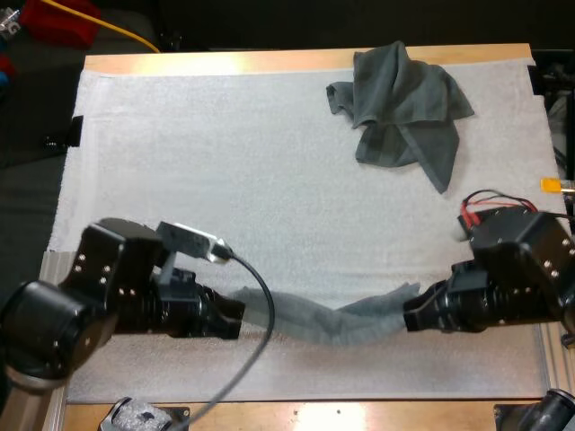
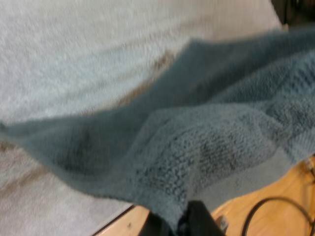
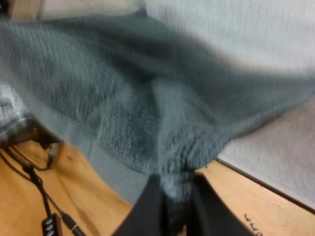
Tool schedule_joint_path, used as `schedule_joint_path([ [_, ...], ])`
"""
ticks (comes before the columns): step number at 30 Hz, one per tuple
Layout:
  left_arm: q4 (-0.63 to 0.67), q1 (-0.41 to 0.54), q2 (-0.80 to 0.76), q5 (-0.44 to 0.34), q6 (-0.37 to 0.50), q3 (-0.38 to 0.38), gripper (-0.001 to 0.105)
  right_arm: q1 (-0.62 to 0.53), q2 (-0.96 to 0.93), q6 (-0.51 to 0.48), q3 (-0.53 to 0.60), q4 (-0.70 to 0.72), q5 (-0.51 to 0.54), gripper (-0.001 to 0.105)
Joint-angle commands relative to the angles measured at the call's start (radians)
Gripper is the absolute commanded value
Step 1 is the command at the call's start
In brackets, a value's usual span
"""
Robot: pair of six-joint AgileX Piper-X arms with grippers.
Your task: Pick towel from pile, fold and stack
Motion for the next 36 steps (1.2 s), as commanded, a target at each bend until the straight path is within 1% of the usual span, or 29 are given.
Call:
schedule_joint_path([
  [1, 0.03, -0.038, -0.011, -0.027, -0.03, -0.008, 0.0, 0.032, -0.006, 0.018, -0.009, 0.008, 0.025, 0.001],
  [4, 0.03, -0.1, -0.013, -0.053, -0.061, -0.008, 0.0, 0.085, -0.006, 0.046, -0.009, 0.011, 0.05, 0.001],
  [6, 0.03, -0.133, -0.013, -0.101, -0.07, -0.006, 0.0, 0.109, -0.006, 0.061, -0.009, 0.016, 0.082, 0.001],
  [7, 0.03, -0.143, -0.013, -0.113, -0.07, -0.003, 0.0, 0.114, -0.006, 0.064, -0.009, 0.018, 0.094, 0.001],
  [10, 0.03, -0.149, -0.01, -0.128, -0.076, 0.015, 0.0, 0.114, -0.006, 0.063, -0.009, 0.018, 0.115, 0.001],
  [12, 0.03, -0.149, -0.009, -0.168, -0.075, 0.036, 0.0, 0.114, -0.006, 0.065, -0.003, 0.018, 0.147, 0.001],
  [14, 0.03, -0.149, -0.002, -0.174, -0.073, 0.054, 0.0, 0.114, -0.004, 0.07, 0.009, 0.018, 0.165, 0.001],
  [17, 0.03, -0.149, 0.025, -0.178, -0.05, 0.076, 0.0, 0.114, 0.004, 0.089, 0.054, -0.006, 0.176, 0.001],
  [19, 0.03, -0.149, 0.052, -0.203, -0.031, 0.089, 0.0, 0.114, 0.012, 0.102, 0.095, -0.03, 0.184, 0.001],
  [20, 0.027, -0.149, 0.068, -0.233, -0.023, 0.093, 0.0, 0.114, 0.018, 0.112, 0.114, -0.048, 0.199, 0.001],
  [21, 0.025, -0.149, 0.09, -0.274, -0.014, 0.095, 0.0, 0.109, 0.025, 0.123, 0.137, -0.074, 0.216, 0.001],
  [24, 0.01, -0.149, 0.149, -0.343, 0.02, 0.095, 0.0, 0.081, 0.054, 0.13, 0.186, -0.143, 0.228, 0.001],
  [28, -0.021, -0.149, 0.237, -0.37, 0.049, 0.095, 0.0, 0.02, 0.103, 0.13, 0.215, -0.214, 0.228, 0.001],
  [30, -0.057, -0.145, 0.281, -0.393, 0.055, 0.095, 0.0, -0.019, 0.133, 0.129, 0.223, -0.246, 0.228, 0.001],
  [34, -0.129, -0.109, 0.335, -0.388, 0.073, 0.095, 0.0, -0.087, 0.175, 0.12, 0.224, -0.315, 0.22, 0.001],
  [36, -0.16, -0.068, 0.359, -0.375, 0.091, 0.095, 0.0, -0.117, 0.196, 0.118, 0.224, -0.348, 0.201, 0.001],
])
